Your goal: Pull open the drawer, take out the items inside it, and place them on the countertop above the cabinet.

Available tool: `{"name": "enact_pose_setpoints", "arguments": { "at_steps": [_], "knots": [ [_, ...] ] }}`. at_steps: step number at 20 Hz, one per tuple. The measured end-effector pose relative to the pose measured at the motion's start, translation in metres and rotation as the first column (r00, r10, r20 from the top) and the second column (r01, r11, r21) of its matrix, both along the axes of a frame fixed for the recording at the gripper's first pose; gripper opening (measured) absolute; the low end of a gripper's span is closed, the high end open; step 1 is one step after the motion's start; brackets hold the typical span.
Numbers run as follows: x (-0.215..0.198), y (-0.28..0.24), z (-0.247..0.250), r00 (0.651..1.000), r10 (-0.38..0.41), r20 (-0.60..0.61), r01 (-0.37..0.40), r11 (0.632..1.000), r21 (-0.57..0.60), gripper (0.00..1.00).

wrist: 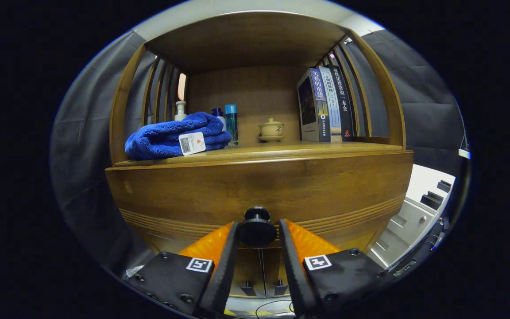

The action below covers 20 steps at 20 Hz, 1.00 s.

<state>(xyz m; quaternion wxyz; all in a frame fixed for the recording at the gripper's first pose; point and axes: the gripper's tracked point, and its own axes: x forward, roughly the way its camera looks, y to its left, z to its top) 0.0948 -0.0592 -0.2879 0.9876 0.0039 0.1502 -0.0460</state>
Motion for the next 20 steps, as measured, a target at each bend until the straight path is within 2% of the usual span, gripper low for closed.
{"name": "enact_pose_setpoints", "arguments": {
  "at_steps": [2, 6, 13, 20],
  "knots": [
    [-0.001, 0.001, -0.002, 1.0, 0.001, -0.012, 0.0, 1.0, 0.014, 0.62],
    [0.002, 0.0, -0.003, 0.999, 0.018, -0.027, -0.018, 1.0, 0.001, 0.43],
    [-0.044, 0.007, 0.005, 0.997, 0.03, -0.078, -0.027, 0.999, 0.041, 0.43],
    [-0.097, 0.012, 0.014, 0.994, 0.048, -0.095, -0.046, 0.999, 0.024, 0.43]
  ]
}}
